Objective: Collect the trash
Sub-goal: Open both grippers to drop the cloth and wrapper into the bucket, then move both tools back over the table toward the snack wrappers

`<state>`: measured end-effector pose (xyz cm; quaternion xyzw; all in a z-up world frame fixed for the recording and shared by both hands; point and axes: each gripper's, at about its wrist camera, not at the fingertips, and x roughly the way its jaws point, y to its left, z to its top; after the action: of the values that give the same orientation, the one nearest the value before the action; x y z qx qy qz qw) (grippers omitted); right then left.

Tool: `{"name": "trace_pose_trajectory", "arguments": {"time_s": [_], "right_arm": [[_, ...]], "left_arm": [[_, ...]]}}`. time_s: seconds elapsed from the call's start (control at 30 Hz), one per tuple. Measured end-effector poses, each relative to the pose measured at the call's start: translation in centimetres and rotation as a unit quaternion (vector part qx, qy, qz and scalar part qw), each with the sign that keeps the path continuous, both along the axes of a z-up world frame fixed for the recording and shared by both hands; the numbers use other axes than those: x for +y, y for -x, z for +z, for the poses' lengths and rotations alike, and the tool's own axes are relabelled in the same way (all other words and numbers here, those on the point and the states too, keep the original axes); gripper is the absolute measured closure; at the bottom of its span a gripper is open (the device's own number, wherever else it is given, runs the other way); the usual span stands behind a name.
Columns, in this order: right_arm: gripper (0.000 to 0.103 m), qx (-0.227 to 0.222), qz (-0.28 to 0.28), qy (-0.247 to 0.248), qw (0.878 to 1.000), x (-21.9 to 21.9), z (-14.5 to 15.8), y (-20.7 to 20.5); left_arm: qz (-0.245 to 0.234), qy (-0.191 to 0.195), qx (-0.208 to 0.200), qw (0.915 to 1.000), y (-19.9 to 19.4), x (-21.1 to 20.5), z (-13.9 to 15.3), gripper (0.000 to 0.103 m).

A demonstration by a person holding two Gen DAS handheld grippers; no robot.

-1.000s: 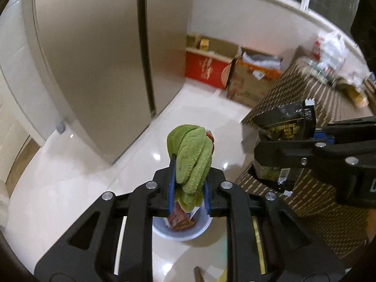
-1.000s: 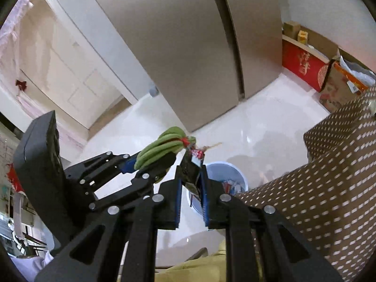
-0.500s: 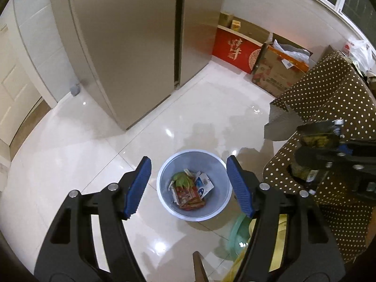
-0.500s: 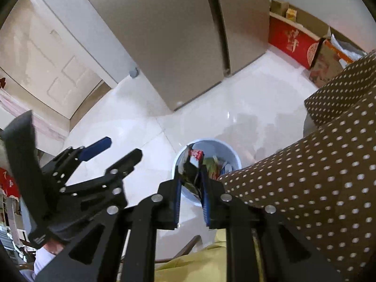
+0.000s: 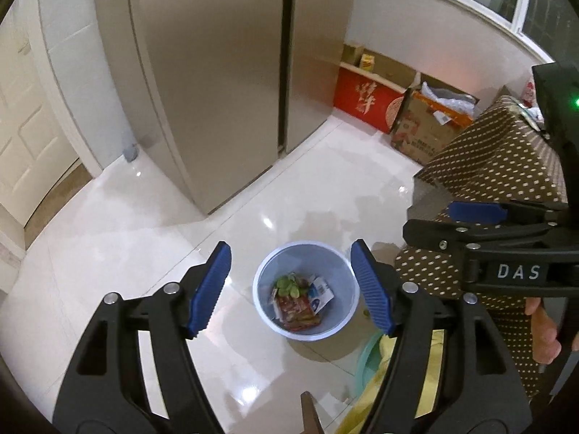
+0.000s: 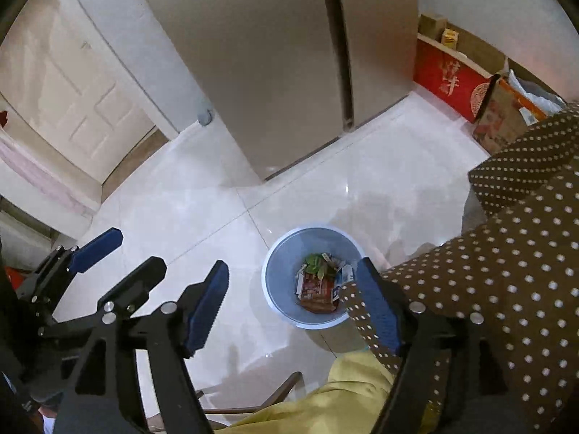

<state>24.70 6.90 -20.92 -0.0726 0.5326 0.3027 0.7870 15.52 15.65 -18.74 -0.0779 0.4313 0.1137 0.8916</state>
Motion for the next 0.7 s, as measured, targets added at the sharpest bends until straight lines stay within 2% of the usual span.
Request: {"name": "trace_pose_trajectory", "arguments": {"time_s": [0.23, 0.47, 0.7], "right_arm": [[0.026, -0.038, -0.041, -0.019, 0.998, -4.3, 3.9, 0.5], [0.022, -0.089, -0.088, -0.025, 0.992, -9.9, 8.2, 1.1], [0.019, -0.12, -0.151, -0.037, 0.981, -16.4, 11.0, 0.8]], "left_arm": [[-0.039, -0.024, -0.046, 0.9979, -0.1, -3.5, 3.2, 0.029], [-0.092, -0.036, -0.093, 0.9908, -1.1, -8.2, 6.6, 0.022], [-0.163, -0.01, -0.121, 0.979, -4.0, -12.8, 8.6, 0.021]]}}
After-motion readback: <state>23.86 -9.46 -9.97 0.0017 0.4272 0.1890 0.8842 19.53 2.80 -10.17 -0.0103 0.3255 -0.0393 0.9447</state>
